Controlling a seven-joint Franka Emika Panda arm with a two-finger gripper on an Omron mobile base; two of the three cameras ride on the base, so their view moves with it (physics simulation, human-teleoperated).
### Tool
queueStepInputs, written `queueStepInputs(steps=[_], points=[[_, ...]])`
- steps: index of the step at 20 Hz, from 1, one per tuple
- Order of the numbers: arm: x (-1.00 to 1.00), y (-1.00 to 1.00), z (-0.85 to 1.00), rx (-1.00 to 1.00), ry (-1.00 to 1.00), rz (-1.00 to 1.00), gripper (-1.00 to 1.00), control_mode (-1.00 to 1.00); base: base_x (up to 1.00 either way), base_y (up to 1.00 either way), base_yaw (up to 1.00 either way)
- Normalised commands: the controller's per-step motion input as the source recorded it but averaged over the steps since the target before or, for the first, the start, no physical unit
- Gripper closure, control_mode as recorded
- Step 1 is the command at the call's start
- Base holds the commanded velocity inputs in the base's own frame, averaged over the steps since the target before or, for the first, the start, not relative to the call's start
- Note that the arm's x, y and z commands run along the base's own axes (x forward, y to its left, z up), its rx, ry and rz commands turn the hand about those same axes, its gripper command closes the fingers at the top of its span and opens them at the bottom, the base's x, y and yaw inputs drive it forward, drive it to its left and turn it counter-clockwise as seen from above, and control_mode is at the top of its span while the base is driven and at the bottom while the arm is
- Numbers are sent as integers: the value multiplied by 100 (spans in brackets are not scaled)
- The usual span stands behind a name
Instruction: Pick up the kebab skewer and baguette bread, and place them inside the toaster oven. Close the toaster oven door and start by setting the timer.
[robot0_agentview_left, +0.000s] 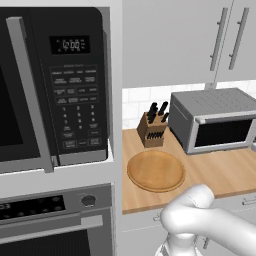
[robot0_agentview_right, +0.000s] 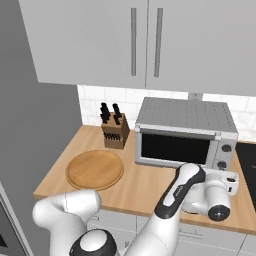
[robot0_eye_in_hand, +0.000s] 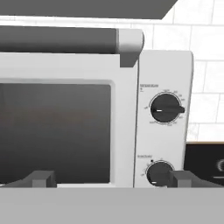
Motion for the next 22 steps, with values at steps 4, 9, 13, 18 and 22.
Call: queueStepInputs(steps=[4, 9, 13, 18, 22], points=[[8, -23, -28, 0, 0, 0, -100, -100, 0, 0, 0], [10, -21, -21, 0, 0, 0, -100, -100, 0, 0, 0], [18, -17, -13, 0, 0, 0, -100, -100, 0, 0, 0], [22, -15, -5, 0, 0, 0, -100, -100, 0, 0, 0], [28, -12, -4, 0, 0, 0, -100, -100, 0, 0, 0]])
